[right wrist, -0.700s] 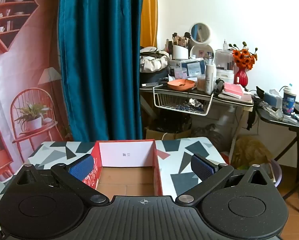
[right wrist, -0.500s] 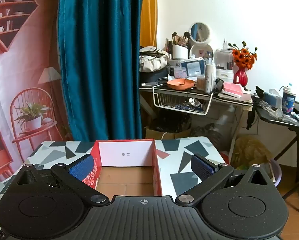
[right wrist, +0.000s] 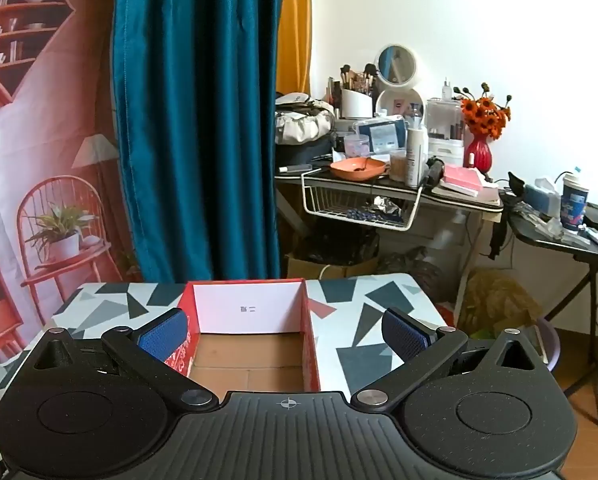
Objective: Organize rigid objects
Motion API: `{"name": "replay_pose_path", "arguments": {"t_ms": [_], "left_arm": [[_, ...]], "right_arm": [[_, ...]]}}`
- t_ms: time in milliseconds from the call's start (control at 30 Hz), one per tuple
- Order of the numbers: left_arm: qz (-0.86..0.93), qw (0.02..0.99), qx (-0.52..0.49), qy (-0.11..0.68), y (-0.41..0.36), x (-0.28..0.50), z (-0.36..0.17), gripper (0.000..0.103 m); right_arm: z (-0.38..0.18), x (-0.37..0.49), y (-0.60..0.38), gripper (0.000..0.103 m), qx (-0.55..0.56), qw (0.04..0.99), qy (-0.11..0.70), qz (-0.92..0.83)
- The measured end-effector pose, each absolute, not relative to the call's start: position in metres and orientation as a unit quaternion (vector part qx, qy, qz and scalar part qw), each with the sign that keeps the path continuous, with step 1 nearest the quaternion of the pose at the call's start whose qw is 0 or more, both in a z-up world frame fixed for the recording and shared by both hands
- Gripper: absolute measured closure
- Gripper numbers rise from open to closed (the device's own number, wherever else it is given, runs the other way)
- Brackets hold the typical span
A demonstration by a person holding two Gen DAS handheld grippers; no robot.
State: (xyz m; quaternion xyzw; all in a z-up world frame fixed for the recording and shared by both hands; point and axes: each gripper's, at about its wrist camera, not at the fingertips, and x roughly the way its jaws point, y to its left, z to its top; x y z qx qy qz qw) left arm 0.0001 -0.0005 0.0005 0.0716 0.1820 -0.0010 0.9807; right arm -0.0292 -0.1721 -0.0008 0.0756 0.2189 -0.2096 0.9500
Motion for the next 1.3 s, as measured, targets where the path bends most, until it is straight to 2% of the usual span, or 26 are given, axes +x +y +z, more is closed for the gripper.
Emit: {"name": "replay_pose_path", "arguments": {"t_ms": [1300], "left_arm": [[-0.002, 0.982, 0.069, 0.177, -0.0016, -0.0017, -0.0013, 0.0]], "right_arm": [[0.0017, -0.0331, -0.1757, 0.0, 0.072, 0.949, 0.221, -0.214]]}}
